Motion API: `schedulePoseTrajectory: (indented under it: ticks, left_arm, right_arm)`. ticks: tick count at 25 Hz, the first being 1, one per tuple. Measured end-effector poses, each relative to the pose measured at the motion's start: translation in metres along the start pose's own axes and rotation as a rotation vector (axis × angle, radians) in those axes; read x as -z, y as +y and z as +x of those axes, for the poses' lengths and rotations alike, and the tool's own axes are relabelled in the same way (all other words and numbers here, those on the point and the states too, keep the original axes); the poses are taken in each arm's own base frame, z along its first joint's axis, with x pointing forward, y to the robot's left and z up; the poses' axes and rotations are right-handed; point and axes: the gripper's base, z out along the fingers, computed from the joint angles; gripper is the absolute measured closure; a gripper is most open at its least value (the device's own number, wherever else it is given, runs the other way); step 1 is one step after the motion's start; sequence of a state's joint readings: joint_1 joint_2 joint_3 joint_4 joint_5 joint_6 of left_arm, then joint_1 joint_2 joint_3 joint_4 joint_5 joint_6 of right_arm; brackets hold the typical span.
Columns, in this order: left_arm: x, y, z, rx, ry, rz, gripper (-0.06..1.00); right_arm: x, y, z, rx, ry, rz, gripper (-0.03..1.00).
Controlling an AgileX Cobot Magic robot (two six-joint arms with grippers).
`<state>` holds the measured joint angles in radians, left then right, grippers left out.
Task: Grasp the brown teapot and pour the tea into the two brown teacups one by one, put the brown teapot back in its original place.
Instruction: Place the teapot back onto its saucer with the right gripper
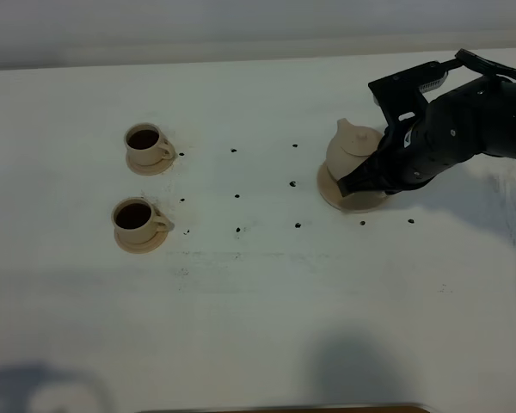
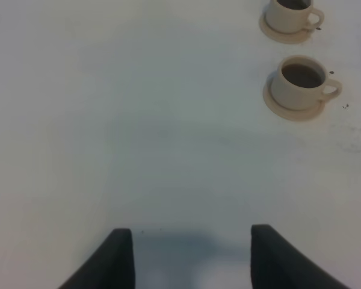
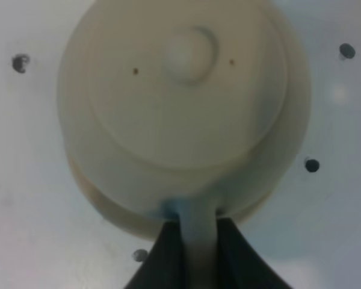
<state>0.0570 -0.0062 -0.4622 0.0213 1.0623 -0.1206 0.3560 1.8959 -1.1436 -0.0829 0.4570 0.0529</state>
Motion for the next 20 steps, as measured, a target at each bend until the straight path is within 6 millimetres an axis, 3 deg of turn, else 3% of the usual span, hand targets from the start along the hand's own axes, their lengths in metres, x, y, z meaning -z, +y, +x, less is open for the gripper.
schedulePoseTrajectory:
  ticks: [6, 20]
  left_arm:
    - [0.0000, 0.0000, 0.0000, 0.000, 0.000, 0.000, 0.44]
    - [0.0000, 0.0000, 0.0000, 0.000, 0.000, 0.000, 0.44]
  right_arm:
    - [-0.0060, 0.0017, 0.0112, -0.026, 0.007, -0.013, 0.88]
    - [-0.0061, 0.0022, 0.0097, -0.033, -0.011, -0.016, 0.88]
